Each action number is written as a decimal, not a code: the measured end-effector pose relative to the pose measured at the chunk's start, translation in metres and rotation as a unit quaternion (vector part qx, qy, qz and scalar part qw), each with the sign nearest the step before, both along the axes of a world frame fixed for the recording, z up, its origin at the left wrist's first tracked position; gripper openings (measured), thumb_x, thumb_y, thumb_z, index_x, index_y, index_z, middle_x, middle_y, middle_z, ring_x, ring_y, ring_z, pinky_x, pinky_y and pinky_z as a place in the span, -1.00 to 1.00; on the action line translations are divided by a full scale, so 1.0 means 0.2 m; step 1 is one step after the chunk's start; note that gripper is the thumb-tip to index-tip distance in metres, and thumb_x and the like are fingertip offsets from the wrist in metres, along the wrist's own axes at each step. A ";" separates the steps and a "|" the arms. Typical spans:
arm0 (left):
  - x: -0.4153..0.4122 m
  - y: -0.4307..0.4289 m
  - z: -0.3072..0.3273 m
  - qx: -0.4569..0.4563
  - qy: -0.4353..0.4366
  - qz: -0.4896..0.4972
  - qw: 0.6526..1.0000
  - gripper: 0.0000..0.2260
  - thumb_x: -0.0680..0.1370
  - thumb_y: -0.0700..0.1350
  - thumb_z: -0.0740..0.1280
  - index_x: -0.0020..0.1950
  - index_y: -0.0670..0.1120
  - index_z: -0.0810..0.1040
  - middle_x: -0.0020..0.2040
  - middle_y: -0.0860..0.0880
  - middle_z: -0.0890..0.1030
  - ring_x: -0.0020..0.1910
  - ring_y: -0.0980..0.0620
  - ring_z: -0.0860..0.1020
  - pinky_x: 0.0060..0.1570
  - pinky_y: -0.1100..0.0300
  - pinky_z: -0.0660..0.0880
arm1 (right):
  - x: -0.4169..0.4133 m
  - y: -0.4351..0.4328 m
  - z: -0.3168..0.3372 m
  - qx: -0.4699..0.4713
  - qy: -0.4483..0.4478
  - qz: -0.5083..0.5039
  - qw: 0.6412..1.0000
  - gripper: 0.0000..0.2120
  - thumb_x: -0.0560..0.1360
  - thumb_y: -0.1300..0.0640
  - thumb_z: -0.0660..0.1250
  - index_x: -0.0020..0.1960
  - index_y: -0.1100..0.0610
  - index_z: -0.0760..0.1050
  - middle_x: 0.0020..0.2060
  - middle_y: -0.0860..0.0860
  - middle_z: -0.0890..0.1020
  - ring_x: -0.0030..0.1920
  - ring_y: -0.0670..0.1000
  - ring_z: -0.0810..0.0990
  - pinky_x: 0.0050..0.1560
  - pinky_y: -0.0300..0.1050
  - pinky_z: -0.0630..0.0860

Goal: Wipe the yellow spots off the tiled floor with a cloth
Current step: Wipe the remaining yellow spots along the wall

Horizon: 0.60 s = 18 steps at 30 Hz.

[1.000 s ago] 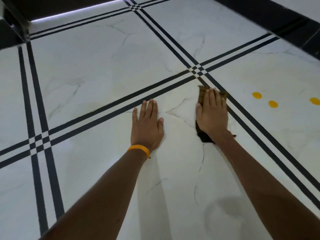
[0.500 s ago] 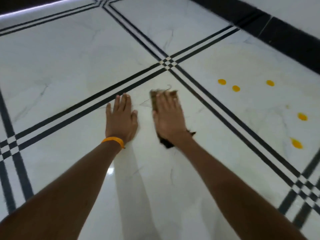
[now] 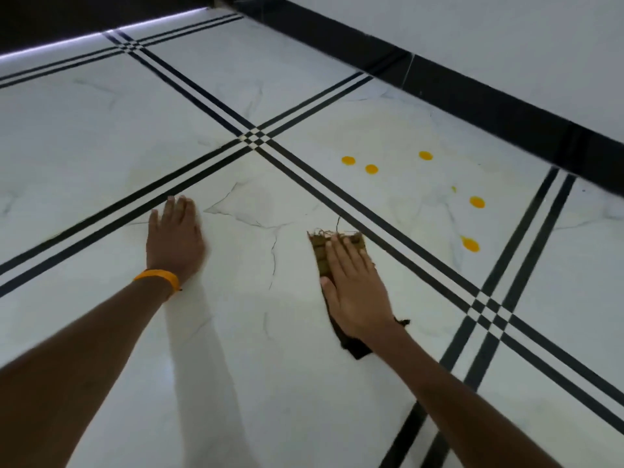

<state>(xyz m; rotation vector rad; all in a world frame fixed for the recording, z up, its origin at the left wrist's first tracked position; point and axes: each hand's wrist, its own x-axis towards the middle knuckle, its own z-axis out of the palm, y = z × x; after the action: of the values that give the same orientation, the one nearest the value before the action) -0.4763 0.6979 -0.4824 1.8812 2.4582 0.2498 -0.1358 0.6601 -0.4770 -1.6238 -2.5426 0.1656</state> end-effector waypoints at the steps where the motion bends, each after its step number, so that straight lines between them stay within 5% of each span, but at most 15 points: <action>1: 0.05 0.00 0.02 -0.012 0.003 0.000 1.000 -0.49 0.62 -0.20 0.13 0.57 -0.26 0.17 0.58 -0.21 0.20 0.59 -0.22 0.09 0.52 -0.23 0.01 | 0.10 0.02 -0.01 0.001 -0.001 -0.020 1.000 -0.36 0.64 -0.12 -0.14 0.63 0.17 0.06 0.62 0.07 0.13 0.63 0.07 0.03 0.61 0.11 0.03; 5: 0.49 -0.03 0.04 0.009 -0.031 -0.095 0.995 -0.49 0.61 -0.12 0.05 0.55 -0.26 0.22 0.55 -0.23 0.26 0.55 -0.24 0.18 0.48 -0.25 0.09 | 0.43 0.07 0.00 0.014 -0.002 -0.205 0.979 -0.33 0.63 -0.11 -0.15 0.60 0.26 0.15 0.59 0.17 0.23 0.60 0.15 0.14 0.59 0.15 0.07; 11: 1.16 0.22 0.07 -0.008 -0.051 -0.149 0.988 -0.48 0.66 -0.09 0.03 0.62 -0.17 0.04 0.63 -0.12 0.08 0.61 -0.11 0.01 0.56 -0.14 -0.01 | 0.48 -0.22 0.01 -0.008 0.013 -0.070 0.997 -0.40 0.68 -0.11 -0.07 0.65 0.13 -0.01 0.63 0.00 0.01 0.64 0.00 -0.07 0.62 0.04 -0.09; 15: 1.20 0.25 -0.01 -0.013 0.000 -0.151 0.988 -0.48 0.67 -0.03 -0.05 0.62 -0.15 0.04 0.63 -0.07 0.10 0.61 -0.06 0.04 0.56 -0.11 0.01 | 0.81 0.23 -0.03 0.022 -0.013 -0.234 0.972 -0.33 0.64 -0.13 -0.18 0.62 0.24 0.09 0.61 0.15 0.15 0.62 0.13 0.08 0.61 0.13 0.03; 18: 1.20 0.25 -0.02 -0.011 0.011 -0.152 0.988 -0.49 0.68 -0.04 -0.06 0.62 -0.16 0.04 0.63 -0.08 0.11 0.61 -0.07 0.05 0.55 -0.12 0.03 | 0.77 0.31 -0.04 0.018 -0.024 -0.266 0.963 -0.32 0.63 -0.12 -0.19 0.62 0.25 0.08 0.61 0.17 0.15 0.62 0.14 0.08 0.60 0.14 0.05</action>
<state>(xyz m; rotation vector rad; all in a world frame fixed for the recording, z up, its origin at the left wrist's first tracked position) -0.2363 0.7484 -0.4854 2.2207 2.1339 0.1895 0.0176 0.7215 -0.4843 -2.2396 -2.0215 0.0252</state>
